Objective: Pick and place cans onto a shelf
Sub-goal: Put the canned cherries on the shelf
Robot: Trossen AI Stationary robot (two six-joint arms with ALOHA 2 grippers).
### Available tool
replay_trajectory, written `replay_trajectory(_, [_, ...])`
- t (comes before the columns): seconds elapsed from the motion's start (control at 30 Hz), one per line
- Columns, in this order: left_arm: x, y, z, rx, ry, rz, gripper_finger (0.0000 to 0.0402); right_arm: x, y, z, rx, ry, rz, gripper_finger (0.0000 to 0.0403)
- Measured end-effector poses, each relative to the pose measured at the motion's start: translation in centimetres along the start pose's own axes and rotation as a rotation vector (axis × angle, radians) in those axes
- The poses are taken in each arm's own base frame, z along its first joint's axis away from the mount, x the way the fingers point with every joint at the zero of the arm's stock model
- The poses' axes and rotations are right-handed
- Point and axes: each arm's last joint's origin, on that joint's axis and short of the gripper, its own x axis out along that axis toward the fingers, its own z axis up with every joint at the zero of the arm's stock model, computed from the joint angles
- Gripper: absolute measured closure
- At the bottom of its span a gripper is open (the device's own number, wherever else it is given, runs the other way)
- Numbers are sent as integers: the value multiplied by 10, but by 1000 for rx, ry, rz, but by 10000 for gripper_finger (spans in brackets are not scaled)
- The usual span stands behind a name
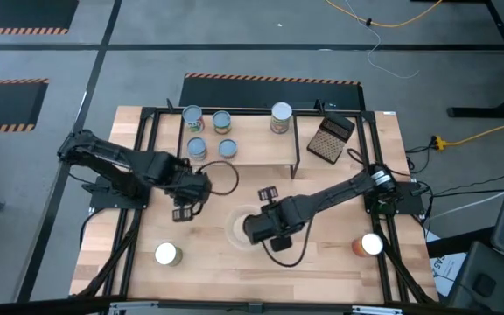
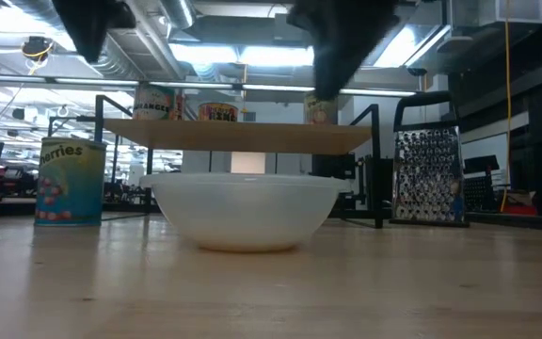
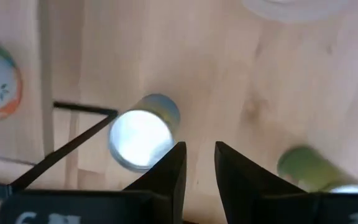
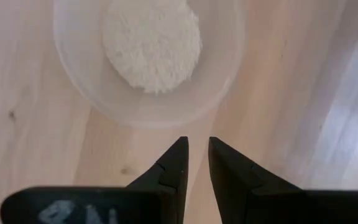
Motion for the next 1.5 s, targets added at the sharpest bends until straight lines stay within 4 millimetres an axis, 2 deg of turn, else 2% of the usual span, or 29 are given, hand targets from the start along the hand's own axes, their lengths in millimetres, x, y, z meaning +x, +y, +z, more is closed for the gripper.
replay_trajectory(0.1, [-3,-8,-13,94,-21,4,325,-1,5,-19,41,16,-2,336])
replay_trajectory(0.27, [1,-13,-36,171,-51,52,325,-8,12,-46,170,-79,20,336])
replay_trajectory(0.43, [19,-9,-53,209,-42,65,325,-12,16,-63,212,-222,49,336])
replay_trajectory(0.6, [38,-3,-64,261,-40,69,326,-6,18,-74,234,-296,64,336])
replay_trajectory(0.93, [69,4,-71,343,-39,99,328,12,23,-77,267,-376,80,336])
replay_trajectory(1.13, [73,9,-67,355,-63,143,330,11,23,-74,277,-405,85,336])
replay_trajectory(1.5, [76,9,-66,356,-58,97,330,11,23,-74,278,-407,85,336])
